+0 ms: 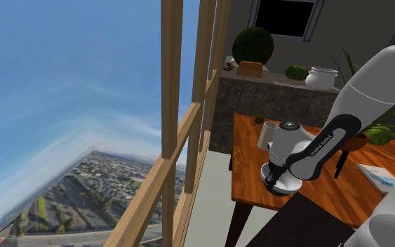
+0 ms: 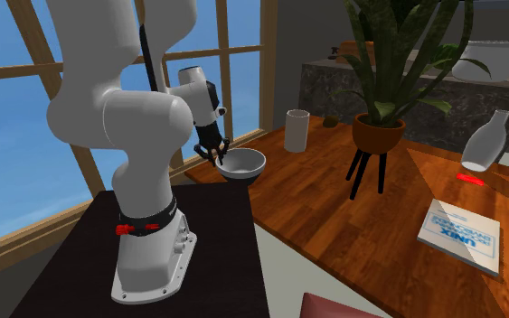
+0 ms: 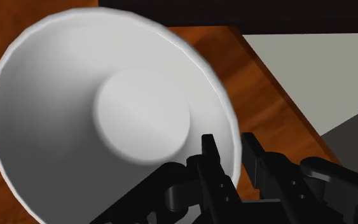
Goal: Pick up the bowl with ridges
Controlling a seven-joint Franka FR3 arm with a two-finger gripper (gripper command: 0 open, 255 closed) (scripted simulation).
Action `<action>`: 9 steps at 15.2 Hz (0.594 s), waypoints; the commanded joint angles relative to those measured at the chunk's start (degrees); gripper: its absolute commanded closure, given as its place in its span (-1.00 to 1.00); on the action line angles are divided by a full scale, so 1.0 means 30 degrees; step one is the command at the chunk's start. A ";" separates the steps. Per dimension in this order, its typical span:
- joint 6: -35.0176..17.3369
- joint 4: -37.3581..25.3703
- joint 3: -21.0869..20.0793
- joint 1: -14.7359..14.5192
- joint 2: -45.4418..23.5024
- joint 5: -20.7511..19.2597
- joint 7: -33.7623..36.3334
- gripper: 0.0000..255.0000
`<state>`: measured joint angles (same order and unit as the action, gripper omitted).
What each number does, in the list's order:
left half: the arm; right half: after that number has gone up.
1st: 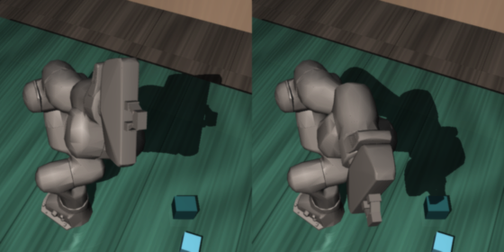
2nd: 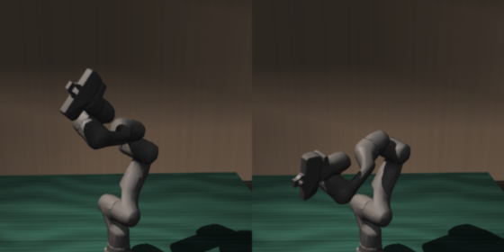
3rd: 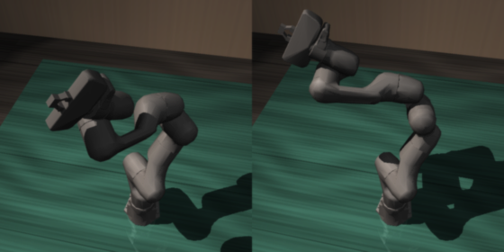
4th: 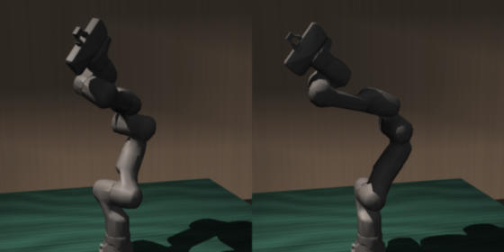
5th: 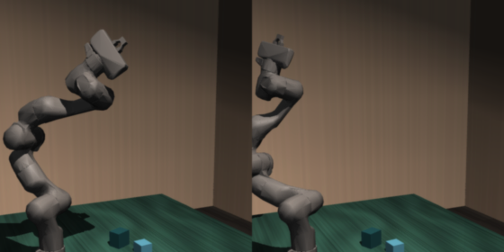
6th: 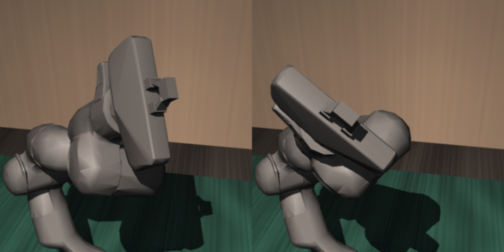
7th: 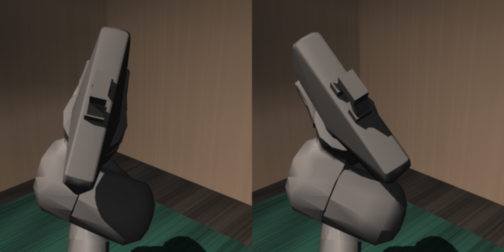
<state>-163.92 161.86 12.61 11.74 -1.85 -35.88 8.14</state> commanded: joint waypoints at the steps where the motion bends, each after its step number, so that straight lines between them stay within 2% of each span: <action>1: -0.0027 -0.0010 0.0002 0.0001 -0.0034 -0.0025 0.0027 1.00; 7: 0.0026 -0.0003 -0.0001 0.0008 0.0030 0.0035 -0.0047 1.00; 9: 0.0675 0.0149 -0.0112 -0.0032 0.0843 0.0743 -0.0694 1.00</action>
<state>-162.60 162.21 12.40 11.70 -0.12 -34.45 6.74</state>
